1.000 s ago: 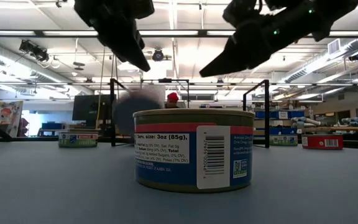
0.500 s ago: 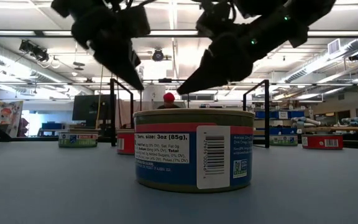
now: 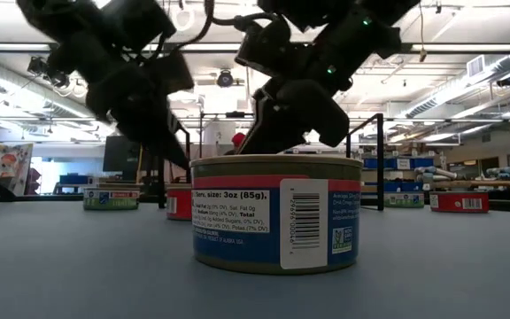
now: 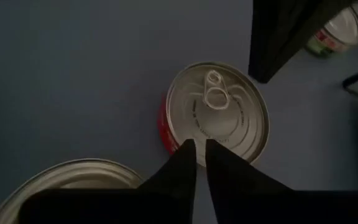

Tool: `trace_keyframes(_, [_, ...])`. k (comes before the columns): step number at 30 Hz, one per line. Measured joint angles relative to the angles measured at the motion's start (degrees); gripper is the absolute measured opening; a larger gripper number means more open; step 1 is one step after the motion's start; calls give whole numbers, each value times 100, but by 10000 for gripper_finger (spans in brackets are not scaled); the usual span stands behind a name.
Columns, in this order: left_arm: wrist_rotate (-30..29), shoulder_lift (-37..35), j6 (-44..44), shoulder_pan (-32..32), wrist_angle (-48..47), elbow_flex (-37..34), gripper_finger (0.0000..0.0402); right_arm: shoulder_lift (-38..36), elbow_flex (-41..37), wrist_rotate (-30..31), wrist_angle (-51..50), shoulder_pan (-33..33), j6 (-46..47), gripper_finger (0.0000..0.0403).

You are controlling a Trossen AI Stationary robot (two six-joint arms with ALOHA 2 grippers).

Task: Stack canned seafood by type on shelf
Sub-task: Put the middle left red tuna can on the shelf

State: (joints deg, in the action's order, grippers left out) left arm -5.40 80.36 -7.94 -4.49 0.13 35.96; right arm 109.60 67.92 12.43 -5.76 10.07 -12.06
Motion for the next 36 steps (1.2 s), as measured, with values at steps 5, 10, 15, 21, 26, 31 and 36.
trace_keyframes(5, [-132, 3, -24, 0, 213, -238, 0, 9, 96, -102, -151, -27, -609, 61])
trace_keyframes(10, [-269, -50, 52, 0, 128, -255, 0, 92, 105, -311, -138, -177, -913, 105])
trace_keyframes(15, [-290, -285, 75, -11, 364, -448, 0, 102, 167, -305, -430, -254, -987, 122])
trace_keyframes(21, [-234, -608, -386, -11, 2001, -1411, 0, 92, 709, -395, -1283, -244, -888, 117])
trace_keyframes(26, [-159, -625, -618, -11, 2902, -1884, 0, 92, 1339, -591, -2072, -300, -589, 112])
trace_keyframes(31, [-143, -625, -412, -13, 3035, -2008, 0, 92, 1456, -656, -2245, -318, -932, 105])
trace_keyframes(36, [-144, -623, -143, -11, 3068, -2028, 0, 94, 1454, -673, -2395, -345, -1201, 106])
